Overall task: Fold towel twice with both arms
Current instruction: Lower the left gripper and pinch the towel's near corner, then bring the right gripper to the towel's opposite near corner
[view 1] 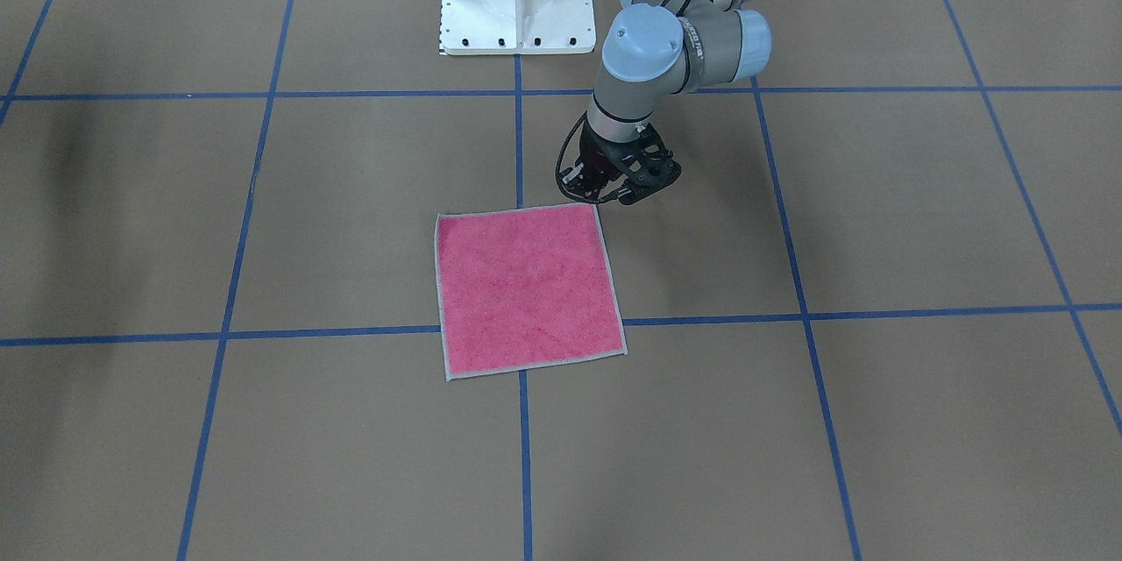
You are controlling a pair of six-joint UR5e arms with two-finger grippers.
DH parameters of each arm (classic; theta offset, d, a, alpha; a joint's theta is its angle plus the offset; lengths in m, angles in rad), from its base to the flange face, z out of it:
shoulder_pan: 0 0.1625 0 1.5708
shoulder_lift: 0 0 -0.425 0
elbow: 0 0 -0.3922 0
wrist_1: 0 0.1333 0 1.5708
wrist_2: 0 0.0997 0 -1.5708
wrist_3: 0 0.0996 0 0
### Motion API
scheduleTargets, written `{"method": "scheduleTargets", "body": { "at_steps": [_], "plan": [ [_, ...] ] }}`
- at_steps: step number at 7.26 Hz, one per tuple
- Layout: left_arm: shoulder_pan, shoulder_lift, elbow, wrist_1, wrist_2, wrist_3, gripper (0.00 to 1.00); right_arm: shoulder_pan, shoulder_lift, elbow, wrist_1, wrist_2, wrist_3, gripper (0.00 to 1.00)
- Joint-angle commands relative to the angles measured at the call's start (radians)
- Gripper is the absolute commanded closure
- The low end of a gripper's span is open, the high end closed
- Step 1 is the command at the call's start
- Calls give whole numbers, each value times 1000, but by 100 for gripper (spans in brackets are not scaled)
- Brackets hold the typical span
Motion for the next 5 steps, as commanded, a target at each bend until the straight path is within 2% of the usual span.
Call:
{"method": "scheduleTargets", "body": {
  "at_steps": [1, 3, 4, 5],
  "plan": [
    [2, -6, -2, 1, 0, 0, 100, -39, 67, -14, 0, 0, 107, 1],
    [3, -6, -5, 1, 2, 0, 100, -117, 176, -23, 0, -11, 357, 1],
    [3, -9, -8, 1, 2, 0, 100, -177, 211, -9, 12, -67, 499, 1],
    [5, -7, -17, 1, 2, 0, 100, -267, 237, -9, 126, -121, 730, 1]
  ]
}}
